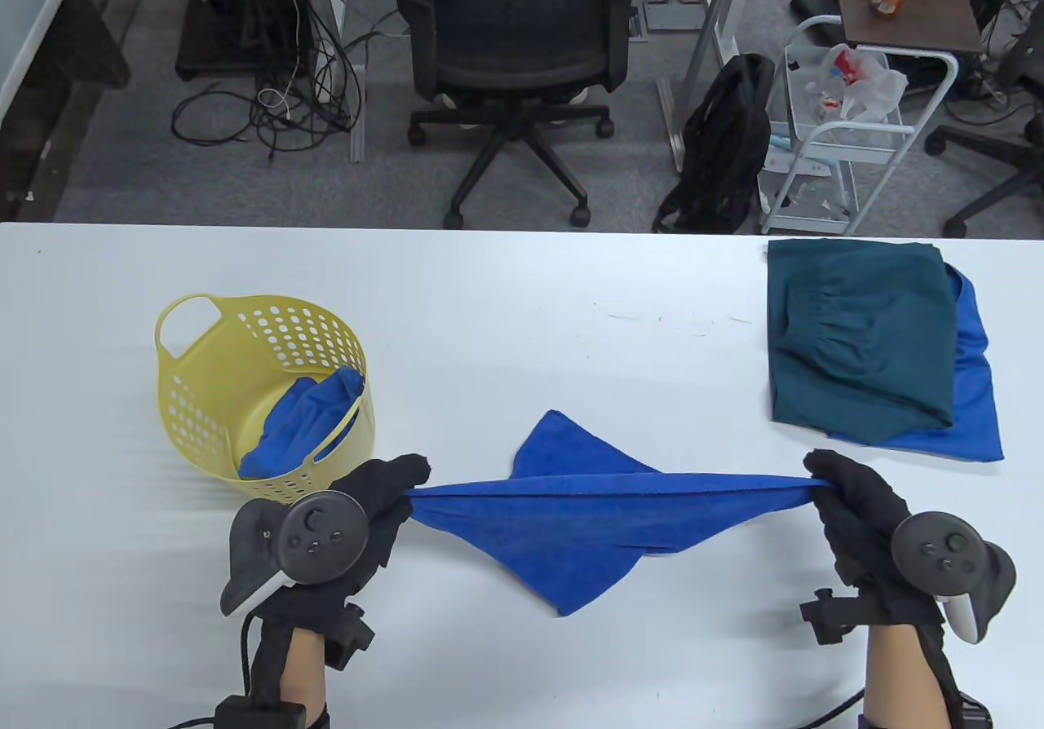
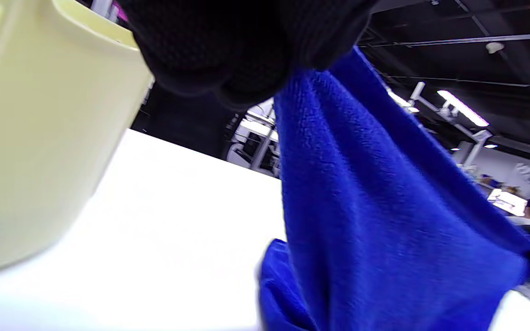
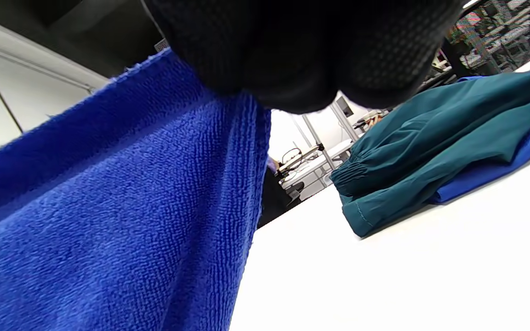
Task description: Fold and stack clothes and towels from laundry basket
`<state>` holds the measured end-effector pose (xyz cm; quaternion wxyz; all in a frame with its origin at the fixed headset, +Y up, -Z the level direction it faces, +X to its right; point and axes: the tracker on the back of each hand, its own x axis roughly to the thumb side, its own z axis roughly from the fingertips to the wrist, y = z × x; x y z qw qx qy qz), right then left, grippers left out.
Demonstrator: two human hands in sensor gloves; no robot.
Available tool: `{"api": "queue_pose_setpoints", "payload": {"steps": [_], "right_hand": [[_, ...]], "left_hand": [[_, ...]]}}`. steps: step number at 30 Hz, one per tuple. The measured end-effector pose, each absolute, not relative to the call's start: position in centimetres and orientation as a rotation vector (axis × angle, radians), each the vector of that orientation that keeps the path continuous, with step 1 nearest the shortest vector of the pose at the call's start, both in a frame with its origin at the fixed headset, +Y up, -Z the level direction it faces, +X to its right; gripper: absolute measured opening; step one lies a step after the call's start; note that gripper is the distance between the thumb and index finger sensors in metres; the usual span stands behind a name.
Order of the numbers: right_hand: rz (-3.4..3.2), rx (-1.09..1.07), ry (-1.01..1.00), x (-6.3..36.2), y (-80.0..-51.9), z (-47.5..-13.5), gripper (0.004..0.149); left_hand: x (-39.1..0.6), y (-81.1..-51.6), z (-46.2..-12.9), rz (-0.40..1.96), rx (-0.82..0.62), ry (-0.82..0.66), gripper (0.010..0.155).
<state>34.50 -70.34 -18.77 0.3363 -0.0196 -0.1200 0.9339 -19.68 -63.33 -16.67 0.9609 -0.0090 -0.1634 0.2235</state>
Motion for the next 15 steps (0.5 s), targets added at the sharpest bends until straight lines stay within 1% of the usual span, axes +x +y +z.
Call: {"api": "queue_pose_setpoints", "payload": {"steps": [2,3,7,9,11,13,15], "right_hand": [[2.409,-0.078,-0.324,34.7,-70.6,-18.8,0.043],[2.403,-0.090,-0.325,34.8,-70.7,-18.8,0.043],[2.430,-0.089,-0.314,34.5,-70.9,-19.0,0.041],[2.441,-0.093,-0.311,34.3,-70.9,-19.1,0.041],[2.441,-0.101,-0.313,34.3,-71.0,-19.2,0.041],[2.441,-0.113,-0.316,34.4,-71.1,-19.3,0.041],[2.429,-0.112,-0.305,34.3,-71.1,-19.3,0.040]], "left_hand": [[-20.0,-63.2,-16.5,0.453,-0.016,-0.324,0.059],[-20.2,-63.1,-16.4,0.453,0.012,-0.297,0.059],[-20.5,-63.0,-16.0,0.449,0.145,-0.138,0.049],[-20.6,-63.1,-15.9,0.409,0.196,-0.050,0.047],[-20.7,-63.2,-15.8,0.374,0.231,0.007,0.047],[-20.9,-63.3,-15.8,0.357,0.247,0.035,0.047],[-21.1,-63.3,-15.8,0.384,0.232,0.036,0.046]]}}
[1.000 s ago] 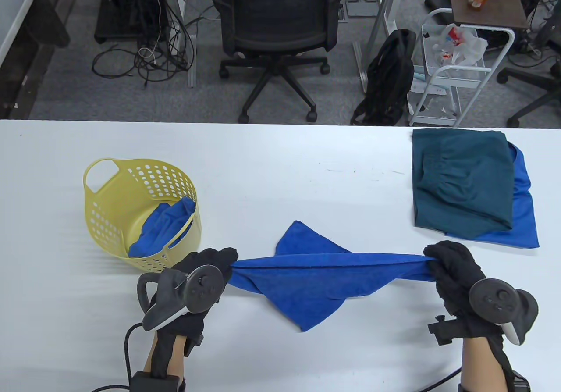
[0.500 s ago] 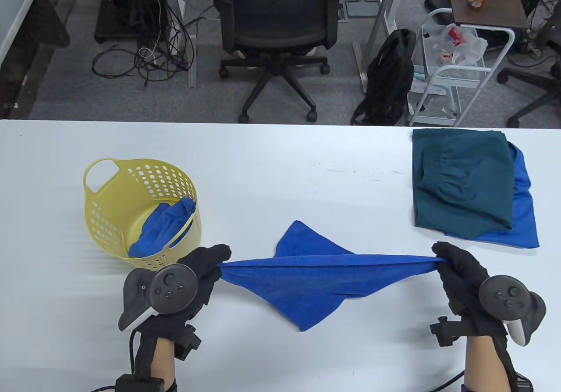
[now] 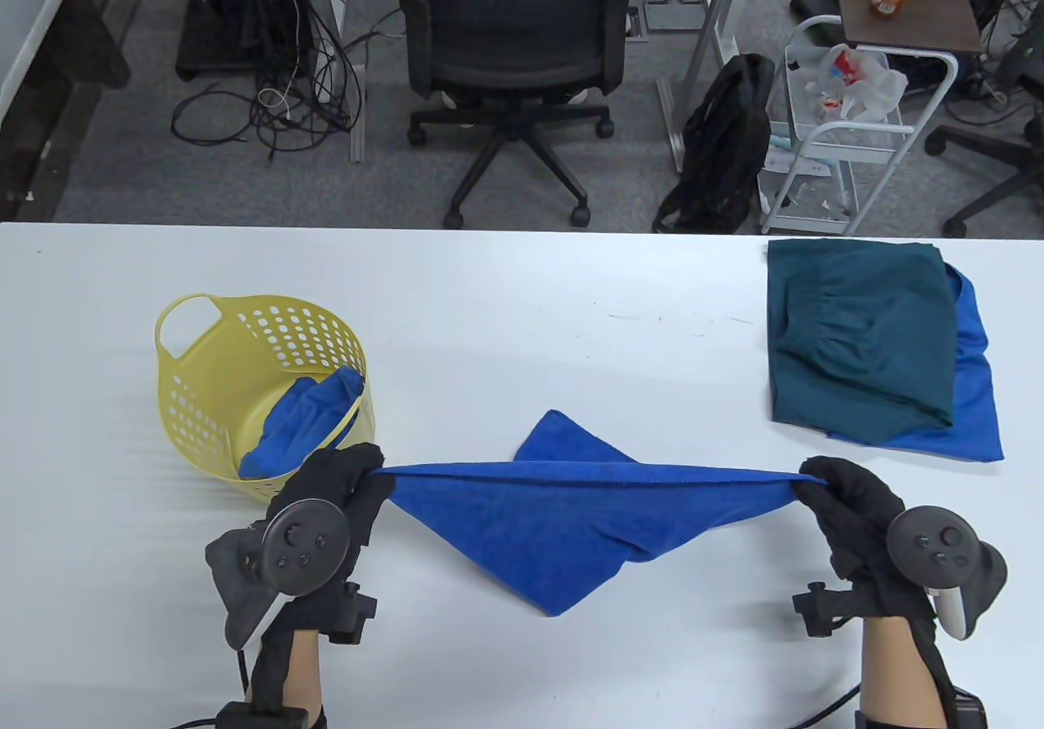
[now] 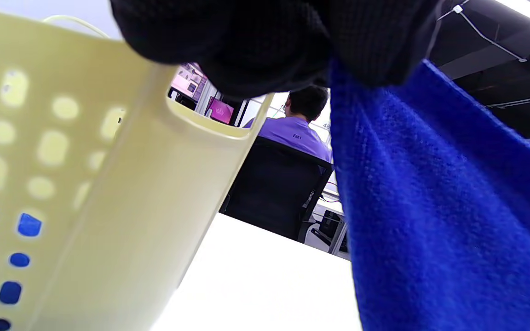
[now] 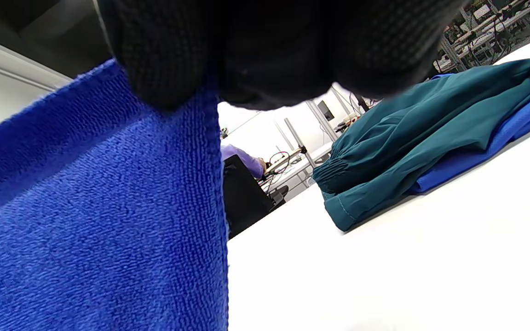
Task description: Fold and stack clothes and towels from laundry basket
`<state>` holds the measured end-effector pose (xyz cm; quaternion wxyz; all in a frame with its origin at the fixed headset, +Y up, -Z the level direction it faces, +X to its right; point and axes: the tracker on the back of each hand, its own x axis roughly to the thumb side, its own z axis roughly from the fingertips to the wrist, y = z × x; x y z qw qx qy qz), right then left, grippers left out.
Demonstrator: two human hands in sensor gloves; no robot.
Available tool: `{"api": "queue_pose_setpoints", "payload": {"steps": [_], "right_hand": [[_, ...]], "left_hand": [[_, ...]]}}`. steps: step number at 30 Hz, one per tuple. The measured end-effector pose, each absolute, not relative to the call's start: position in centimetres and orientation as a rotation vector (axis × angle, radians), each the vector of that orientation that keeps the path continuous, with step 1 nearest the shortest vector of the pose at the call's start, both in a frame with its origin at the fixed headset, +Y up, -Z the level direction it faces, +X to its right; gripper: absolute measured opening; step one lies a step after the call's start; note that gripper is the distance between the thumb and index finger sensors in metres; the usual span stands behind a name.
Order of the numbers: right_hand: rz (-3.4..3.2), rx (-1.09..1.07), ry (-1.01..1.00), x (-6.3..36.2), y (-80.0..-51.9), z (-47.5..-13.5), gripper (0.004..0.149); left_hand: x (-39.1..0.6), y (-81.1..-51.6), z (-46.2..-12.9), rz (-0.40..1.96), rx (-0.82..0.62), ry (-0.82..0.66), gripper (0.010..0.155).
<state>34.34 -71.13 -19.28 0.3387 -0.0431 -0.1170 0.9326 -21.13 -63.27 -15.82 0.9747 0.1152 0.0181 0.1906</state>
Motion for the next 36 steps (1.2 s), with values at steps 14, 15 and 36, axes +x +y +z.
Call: {"api": "queue_pose_setpoints", "payload": {"steps": [14,15,36], "right_hand": [[1.917,-0.218,0.286,35.7,-68.9,-23.5,0.040],[1.972,-0.272,0.292,35.2,-68.4,-24.5,0.040],[2.008,0.209,-0.202,35.0,-68.0,-22.2,0.040]], "left_hand": [[-18.3,-62.7,-21.2,0.680,-0.247,-0.015,0.047],[-17.4,-62.7,-22.6,0.632,-0.297,0.020,0.048],[-15.8,-66.4,-21.5,0.644,0.239,-0.192,0.047]]}}
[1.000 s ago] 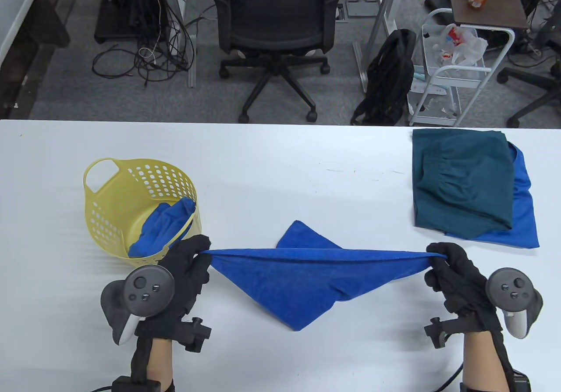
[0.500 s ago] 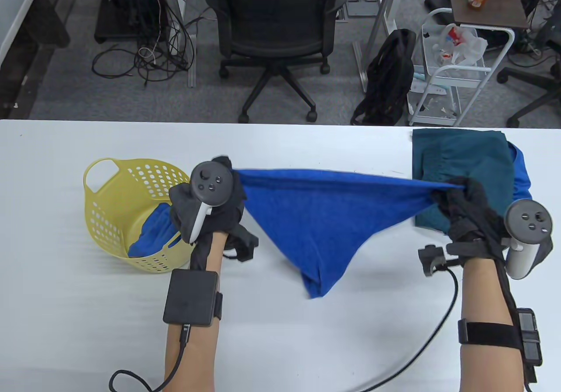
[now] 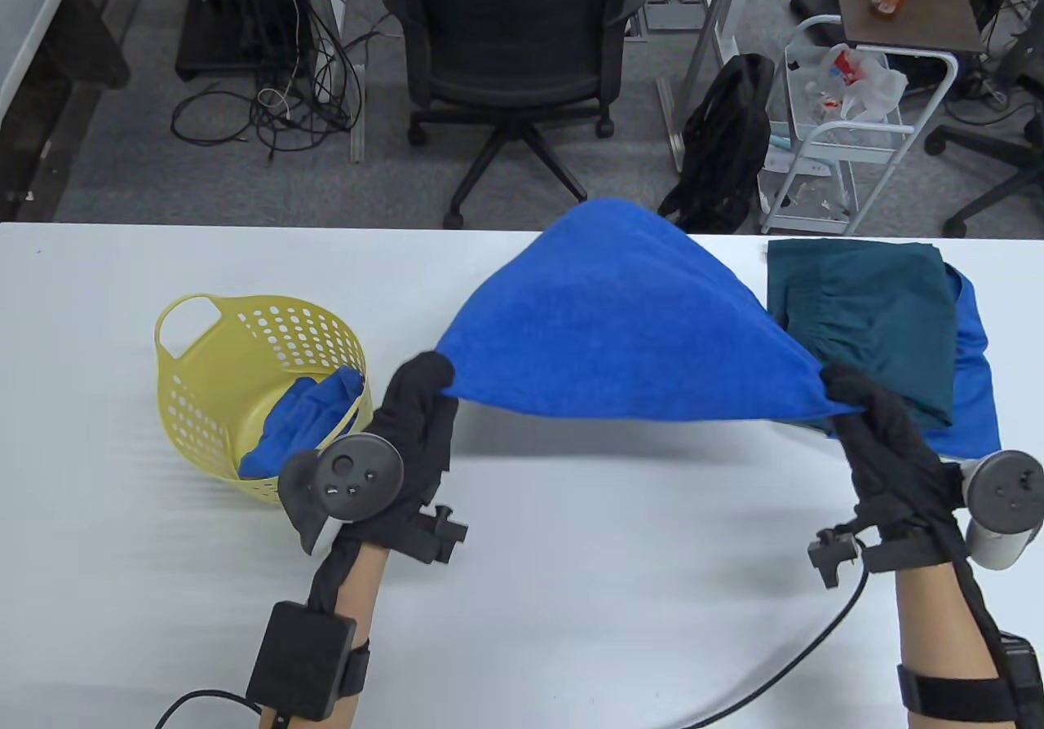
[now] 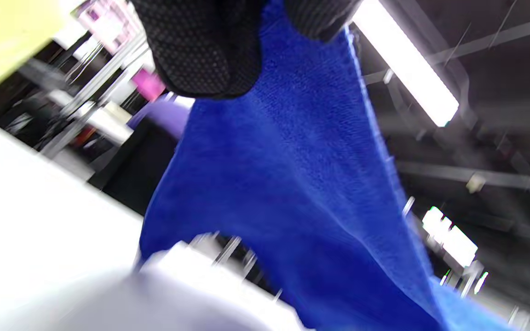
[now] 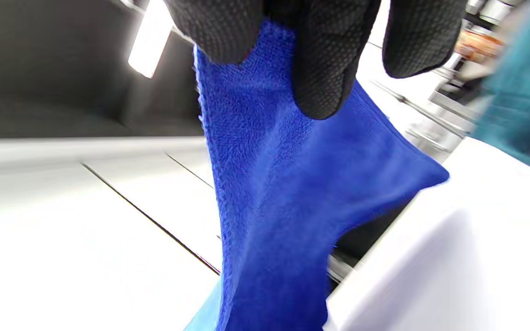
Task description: Fold and stack clothes and towels from laundry basket
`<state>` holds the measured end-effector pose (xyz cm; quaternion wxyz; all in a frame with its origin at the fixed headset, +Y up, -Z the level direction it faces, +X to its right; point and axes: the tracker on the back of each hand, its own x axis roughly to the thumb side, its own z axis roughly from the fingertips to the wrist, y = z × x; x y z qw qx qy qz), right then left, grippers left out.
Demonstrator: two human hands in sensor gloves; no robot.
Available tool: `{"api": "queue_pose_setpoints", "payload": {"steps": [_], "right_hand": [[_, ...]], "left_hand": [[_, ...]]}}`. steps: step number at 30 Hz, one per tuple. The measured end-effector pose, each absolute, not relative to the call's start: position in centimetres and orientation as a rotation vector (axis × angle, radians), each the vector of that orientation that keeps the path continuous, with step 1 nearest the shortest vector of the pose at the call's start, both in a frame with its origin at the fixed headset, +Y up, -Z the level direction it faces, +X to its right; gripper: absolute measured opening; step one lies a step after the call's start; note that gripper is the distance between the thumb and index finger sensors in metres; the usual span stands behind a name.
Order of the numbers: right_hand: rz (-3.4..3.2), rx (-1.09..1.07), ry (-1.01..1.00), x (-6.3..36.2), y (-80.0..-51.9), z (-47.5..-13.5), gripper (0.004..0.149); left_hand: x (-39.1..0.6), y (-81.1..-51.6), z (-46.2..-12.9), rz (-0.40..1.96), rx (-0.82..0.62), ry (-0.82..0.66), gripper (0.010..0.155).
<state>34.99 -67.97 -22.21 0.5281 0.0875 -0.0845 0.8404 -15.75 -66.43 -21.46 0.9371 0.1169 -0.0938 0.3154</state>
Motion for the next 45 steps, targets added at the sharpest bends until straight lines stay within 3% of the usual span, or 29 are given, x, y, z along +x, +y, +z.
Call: {"api": "queue_pose_setpoints", "payload": {"steps": [3,6,10,15,18,22,28,30,34,37,40,45], "right_hand": [[2.049,0.123,-0.093,36.0,-71.3,-20.7,0.040],[2.049,0.100,0.073,36.8,-73.0,-19.5,0.040],[2.173,0.041,0.171,37.2,-73.7,-19.0,0.040],[2.121,0.124,-0.056,37.4,-73.0,-18.5,0.040],[1.918,0.201,-0.079,37.6,-73.5,-18.7,0.040],[1.887,0.194,0.075,37.7,-74.2,-19.0,0.040],[1.932,0.177,0.466,38.2,-72.8,-18.5,0.039],[1.948,0.181,0.528,38.3,-71.8,-17.9,0.039],[2.302,0.076,0.482,37.0,-69.9,-17.0,0.039],[2.498,0.053,0.433,35.1,-68.8,-17.4,0.038],[2.697,-0.031,0.388,33.2,-68.0,-19.3,0.039],[2.912,-0.159,0.476,30.1,-68.1,-24.7,0.039]], "left_hand": [[-17.0,-70.5,-20.3,0.559,0.082,-0.170,0.047],[-18.3,-72.4,-19.3,0.560,-0.146,-0.194,0.047],[-19.0,-73.4,-18.6,0.588,-0.201,-0.186,0.048],[-19.5,-73.0,-18.0,0.546,-0.164,-0.156,0.046],[-19.7,-73.3,-17.9,0.745,-0.165,-0.265,0.043],[-20.4,-74.3,-18.5,1.035,-0.202,-0.335,0.039],[-21.1,-73.4,-18.2,0.867,-0.645,-0.423,0.040],[-21.4,-72.7,-17.8,0.812,-0.611,-0.374,0.040],[-21.4,-70.8,-17.0,0.413,-0.508,-0.189,0.045],[-20.3,-69.4,-16.8,0.295,-0.429,-0.107,0.047],[-18.3,-68.7,-17.7,0.134,-0.391,-0.041,0.045],[-14.9,-69.8,-21.5,-0.094,-0.427,0.109,0.045]]}}
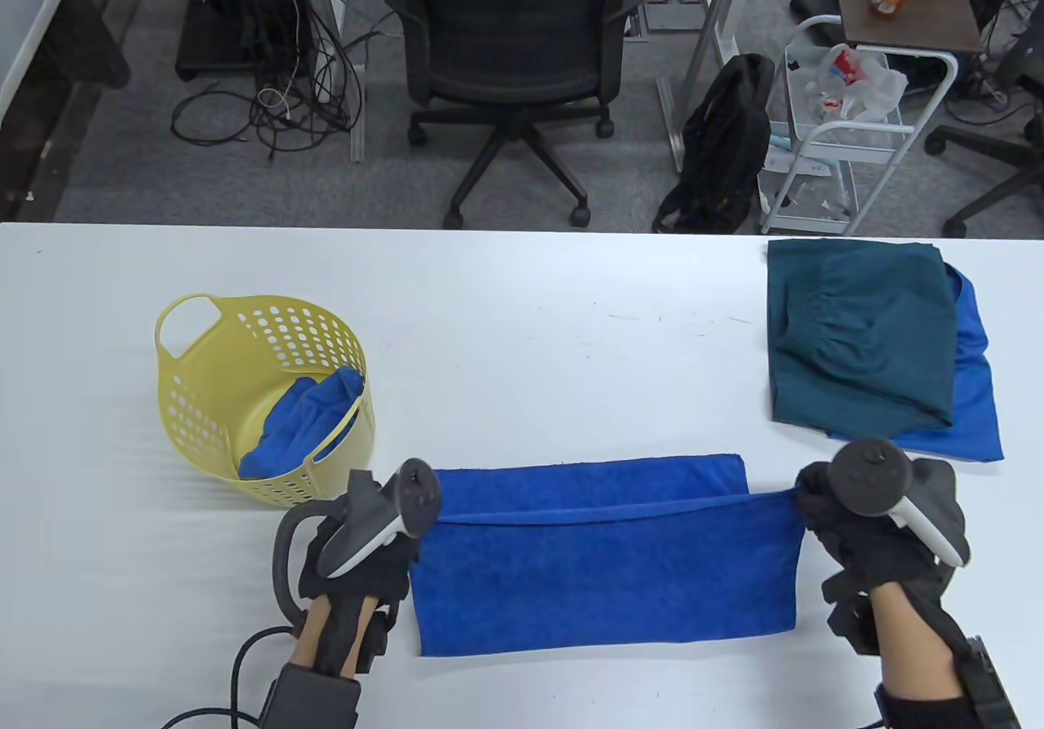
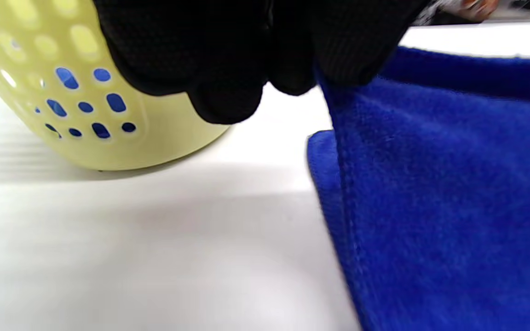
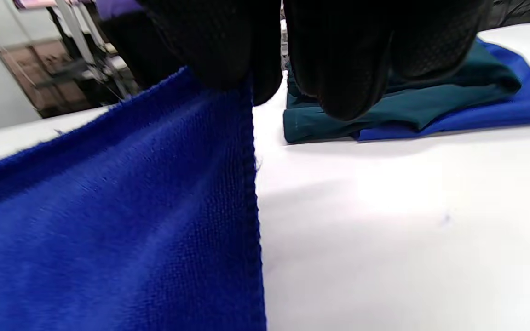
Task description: Fold and stack clothes and towels from laundry basket
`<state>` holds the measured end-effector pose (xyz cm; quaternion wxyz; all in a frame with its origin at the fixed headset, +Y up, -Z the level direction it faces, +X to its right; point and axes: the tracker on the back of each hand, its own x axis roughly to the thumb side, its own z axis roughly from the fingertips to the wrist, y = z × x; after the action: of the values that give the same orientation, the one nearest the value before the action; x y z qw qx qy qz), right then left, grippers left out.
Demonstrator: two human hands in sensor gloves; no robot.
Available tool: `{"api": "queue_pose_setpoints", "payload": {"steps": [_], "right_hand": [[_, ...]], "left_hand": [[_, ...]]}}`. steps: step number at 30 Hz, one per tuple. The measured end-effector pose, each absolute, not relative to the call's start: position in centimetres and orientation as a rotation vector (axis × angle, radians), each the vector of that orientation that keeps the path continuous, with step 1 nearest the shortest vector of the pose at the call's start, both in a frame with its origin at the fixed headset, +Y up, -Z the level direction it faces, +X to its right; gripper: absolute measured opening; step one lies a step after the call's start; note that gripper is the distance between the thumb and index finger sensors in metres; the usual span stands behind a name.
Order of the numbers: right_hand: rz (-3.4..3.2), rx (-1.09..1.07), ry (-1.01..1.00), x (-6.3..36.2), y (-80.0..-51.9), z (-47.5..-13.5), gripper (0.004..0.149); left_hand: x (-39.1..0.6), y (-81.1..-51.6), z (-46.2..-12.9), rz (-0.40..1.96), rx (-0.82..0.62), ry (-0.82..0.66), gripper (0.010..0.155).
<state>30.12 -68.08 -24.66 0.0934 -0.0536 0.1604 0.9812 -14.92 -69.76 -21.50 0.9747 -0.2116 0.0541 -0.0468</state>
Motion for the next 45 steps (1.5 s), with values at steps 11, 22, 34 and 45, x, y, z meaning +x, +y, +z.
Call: {"api": "queue_pose_setpoints", "payload": {"steps": [11,22,34,45], "right_hand": [[3.072,-0.331,0.469,27.7,-76.1,-30.4,0.041],[2.840,-0.342,0.614,30.6,-74.8,-24.9,0.060],[2.882,-0.653,0.578,25.4,-76.7,-22.1,0.080],[2.789,-0.582,0.635,25.2,-77.1,-21.5,0.037]], "left_hand": [[-14.5,-77.0,-26.5,-0.163,-0.473,0.296,0.047],[-15.2,-76.4,-22.7,-0.059,-0.377,0.156,0.061],[-15.8,-75.1,-16.0,0.002,-0.158,-0.051,0.066],[-18.4,-74.6,-15.9,0.072,-0.109,-0.009,0.067]]}}
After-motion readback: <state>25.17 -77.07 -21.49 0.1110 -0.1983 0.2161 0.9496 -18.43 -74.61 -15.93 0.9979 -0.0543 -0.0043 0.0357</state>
